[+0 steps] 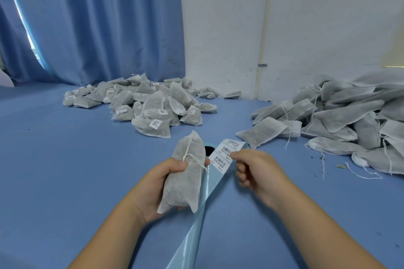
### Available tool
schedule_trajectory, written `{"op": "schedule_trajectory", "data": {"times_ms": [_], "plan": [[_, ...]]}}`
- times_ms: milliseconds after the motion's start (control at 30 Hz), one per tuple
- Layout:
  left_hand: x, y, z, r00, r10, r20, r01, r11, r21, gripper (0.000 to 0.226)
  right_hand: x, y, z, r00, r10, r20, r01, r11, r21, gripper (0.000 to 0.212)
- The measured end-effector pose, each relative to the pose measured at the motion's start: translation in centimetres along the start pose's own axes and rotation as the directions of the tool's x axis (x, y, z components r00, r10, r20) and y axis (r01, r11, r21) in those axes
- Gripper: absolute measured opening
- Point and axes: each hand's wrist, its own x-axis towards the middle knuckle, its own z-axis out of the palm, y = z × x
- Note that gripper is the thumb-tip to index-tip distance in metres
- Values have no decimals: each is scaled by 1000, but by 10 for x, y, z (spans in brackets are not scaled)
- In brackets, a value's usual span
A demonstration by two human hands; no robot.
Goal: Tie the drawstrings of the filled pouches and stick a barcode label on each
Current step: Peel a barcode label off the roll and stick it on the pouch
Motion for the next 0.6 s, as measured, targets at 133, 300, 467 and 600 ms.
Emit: {"op": "schedule_trajectory", "data": {"times_ms": [133,300,467,600], "plan": [[-2,-4,5,1000,-25,-5,25,999,-48,59,-7,5,-1,999,-30,-22,29,998,-48,27],[-4,-6,3,1000,2,-8,-2,1000,-24,54,-11,4,0,929,-312,-197,212,888,-409,27],[-6,-8,5,1000,29,4,-29,999,33,50,-29,5,6,663,-743,89,592,448,-670,13],[-7,-10,6,999,38,31,-39,998,44,51,-30,11,11,662,-719,211,591,328,-736,11]]}}
